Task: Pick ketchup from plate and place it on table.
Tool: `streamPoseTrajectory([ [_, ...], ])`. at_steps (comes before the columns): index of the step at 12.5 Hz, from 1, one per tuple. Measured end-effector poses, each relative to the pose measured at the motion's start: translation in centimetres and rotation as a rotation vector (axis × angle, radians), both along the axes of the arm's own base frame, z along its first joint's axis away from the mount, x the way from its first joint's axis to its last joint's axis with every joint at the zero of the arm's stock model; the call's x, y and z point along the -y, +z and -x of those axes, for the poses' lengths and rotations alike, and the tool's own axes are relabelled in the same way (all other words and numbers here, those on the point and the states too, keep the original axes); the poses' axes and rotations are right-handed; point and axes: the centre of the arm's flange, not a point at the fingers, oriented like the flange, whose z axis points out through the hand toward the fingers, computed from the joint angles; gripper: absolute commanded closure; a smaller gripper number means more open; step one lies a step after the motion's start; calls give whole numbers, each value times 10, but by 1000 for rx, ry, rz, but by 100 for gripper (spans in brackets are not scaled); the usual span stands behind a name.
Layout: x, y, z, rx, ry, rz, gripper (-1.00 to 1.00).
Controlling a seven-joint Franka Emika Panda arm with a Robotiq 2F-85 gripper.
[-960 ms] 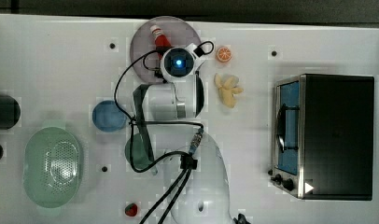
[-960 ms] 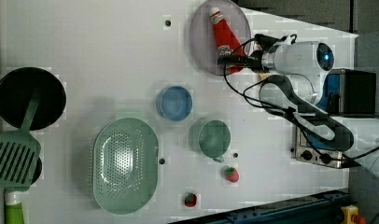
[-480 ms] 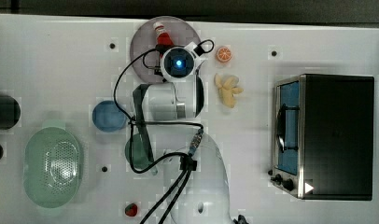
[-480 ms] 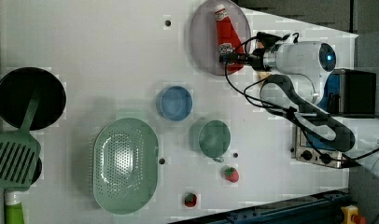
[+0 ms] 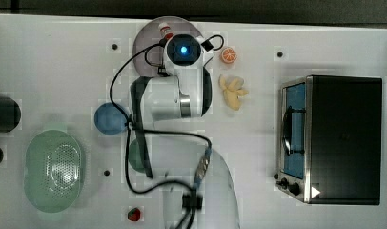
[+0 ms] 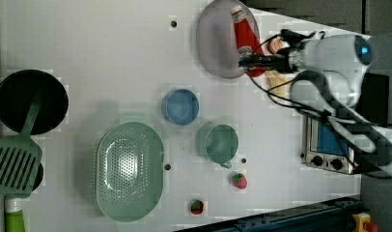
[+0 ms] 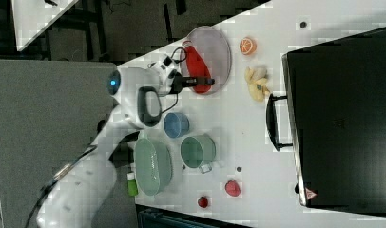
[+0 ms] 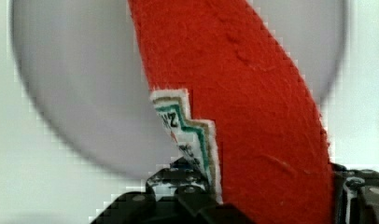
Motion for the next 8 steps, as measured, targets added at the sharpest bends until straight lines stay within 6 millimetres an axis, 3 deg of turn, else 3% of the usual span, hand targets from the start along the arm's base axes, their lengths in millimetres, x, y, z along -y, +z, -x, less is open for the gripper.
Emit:
streamPoseTrajectory([
  [2, 8, 70, 7, -16, -23, 9, -30],
  [4, 16, 153, 15, 54, -37, 23, -30],
  [6, 27, 227, 36, 155, -64, 28, -30],
  [8, 37, 269, 71, 206, -105, 15, -30],
])
